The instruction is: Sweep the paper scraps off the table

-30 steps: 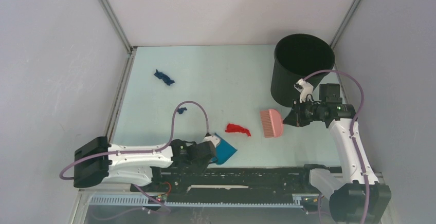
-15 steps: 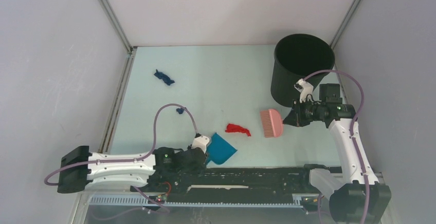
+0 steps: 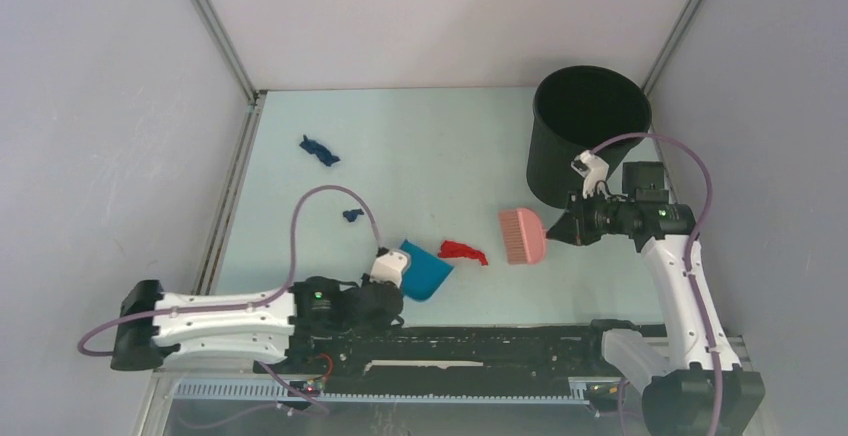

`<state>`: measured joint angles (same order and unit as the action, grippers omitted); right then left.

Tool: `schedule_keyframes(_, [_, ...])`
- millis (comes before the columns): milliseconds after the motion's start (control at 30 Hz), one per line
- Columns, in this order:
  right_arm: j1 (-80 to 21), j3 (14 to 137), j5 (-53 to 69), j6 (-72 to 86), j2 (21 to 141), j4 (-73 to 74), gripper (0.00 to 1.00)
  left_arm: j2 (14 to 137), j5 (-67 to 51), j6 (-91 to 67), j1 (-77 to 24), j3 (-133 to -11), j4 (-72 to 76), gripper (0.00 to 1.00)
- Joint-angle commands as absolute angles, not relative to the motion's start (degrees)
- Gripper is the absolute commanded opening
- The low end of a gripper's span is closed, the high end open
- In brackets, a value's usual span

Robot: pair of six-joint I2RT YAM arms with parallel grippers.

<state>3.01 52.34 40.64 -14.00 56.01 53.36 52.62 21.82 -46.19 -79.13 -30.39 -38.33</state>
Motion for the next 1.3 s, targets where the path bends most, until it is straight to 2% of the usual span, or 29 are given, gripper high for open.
schedule_keyframes(0, [-3.24,60.92,42.82,-10.58,56.33,50.26,0.0,44.64,30.77,-49.69,-79.2,-38.74,-51.69,0.13])
schedule_keyframes(133, [-15.94,69.78,28.37,-5.15,63.57,42.98,0.0,40.07,38.69,-53.95,-76.35,-45.23,-65.28,0.11])
schedule_keyframes(200, [-21.49,74.49,25.13,-3.38,68.65,39.25,0.0,37.81,42.03,-57.09,-74.68,-47.35,-69.71,0.09])
schedule_keyframes(367, [-36.57,90.85,13.57,-19.12,85.35,35.94,0.0,28.76,43.82,-67.04,-73.92,-48.51,-76.65,0.07])
schedule_keyframes(467, [-39.89,96.18,12.3,-29.77,92.74,31.4,0.0,21.03,44.9,-72.75,-73.91,-48.84,-80.32,0.04])
schedule_keyframes(633, [-45.7,97.5,5.02,-49.57,103.02,15.3,0.0,10.71,51.09,-78.31,-73.83,-49.17,-80.94,0.0])
schedule_keyframes(867, [-49.58,102.41,2.98,-66.34,117.41,-4.05,0.0,10.68,57.76,-75.84,-73.77,-52.69,-80.41,0.0])
schedule_keyframes(1000, [-50.63,112.52,5.03,-71.65,128.23,-8.6,0.0,10.52,59.78,-73.16,-73.78,-52.71,-76.9,0.0])
schedule_keyframes(1167, [-51.24,136.09,8.79,-76.81,143.15,-1.77,0.0,9.66,58.69,-69.36,-73.78,-52.74,-75.55,0.0])
schedule_keyframes(1267, [-51.54,141.65,11.44,-82.6,150.8,-4.54,0.0,8.92,57.59,-68.61,-73.77,-52.6,-75.48,0.0])
